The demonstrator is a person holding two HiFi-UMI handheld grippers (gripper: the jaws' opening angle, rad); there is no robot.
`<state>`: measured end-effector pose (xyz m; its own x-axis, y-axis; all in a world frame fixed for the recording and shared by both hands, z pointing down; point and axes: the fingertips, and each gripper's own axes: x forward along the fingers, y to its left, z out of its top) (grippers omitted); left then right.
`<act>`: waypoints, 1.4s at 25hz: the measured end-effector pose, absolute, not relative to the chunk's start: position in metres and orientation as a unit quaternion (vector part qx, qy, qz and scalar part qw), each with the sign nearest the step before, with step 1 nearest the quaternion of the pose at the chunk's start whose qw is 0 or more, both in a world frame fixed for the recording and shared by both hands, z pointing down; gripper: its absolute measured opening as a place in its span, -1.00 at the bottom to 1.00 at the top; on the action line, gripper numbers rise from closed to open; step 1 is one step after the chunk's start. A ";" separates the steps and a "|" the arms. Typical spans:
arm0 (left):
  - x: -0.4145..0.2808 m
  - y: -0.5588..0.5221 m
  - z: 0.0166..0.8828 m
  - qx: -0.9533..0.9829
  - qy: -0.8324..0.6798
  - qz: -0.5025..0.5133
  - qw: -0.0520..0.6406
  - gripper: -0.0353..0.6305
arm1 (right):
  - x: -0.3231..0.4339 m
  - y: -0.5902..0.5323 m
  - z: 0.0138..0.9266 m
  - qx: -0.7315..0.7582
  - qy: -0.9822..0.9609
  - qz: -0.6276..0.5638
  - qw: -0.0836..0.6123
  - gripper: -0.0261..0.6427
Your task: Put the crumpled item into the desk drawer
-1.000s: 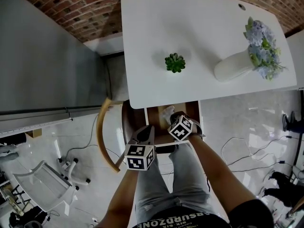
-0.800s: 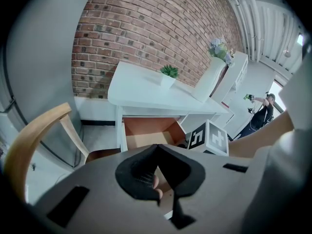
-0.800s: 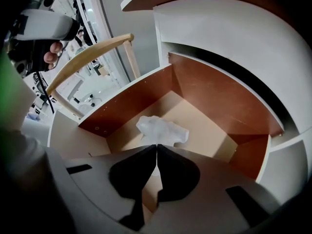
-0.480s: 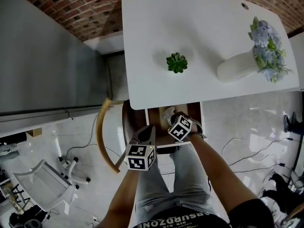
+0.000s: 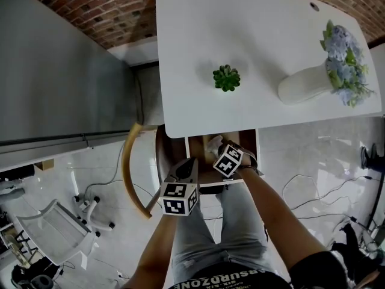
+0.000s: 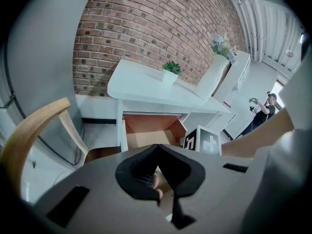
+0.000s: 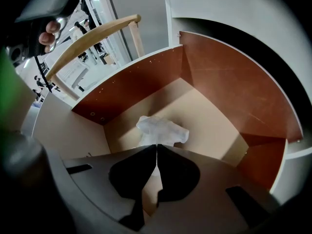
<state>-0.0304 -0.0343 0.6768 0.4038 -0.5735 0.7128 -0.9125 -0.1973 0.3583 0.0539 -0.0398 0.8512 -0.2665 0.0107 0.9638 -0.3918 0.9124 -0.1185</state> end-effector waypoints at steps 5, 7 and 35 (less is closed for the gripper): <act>-0.030 -0.035 0.678 0.741 -0.502 0.218 0.389 -0.90 | 0.055 -0.038 0.856 0.114 -0.775 0.166 0.599 -0.92; -0.029 -0.035 0.679 0.741 -0.503 0.218 0.388 -0.90 | 0.055 -0.038 0.858 0.112 -0.774 0.166 0.601 -0.92; -0.027 -0.032 0.665 0.757 -0.481 0.224 0.382 -0.90 | 0.041 -0.037 0.823 0.130 -0.797 0.186 0.560 -0.74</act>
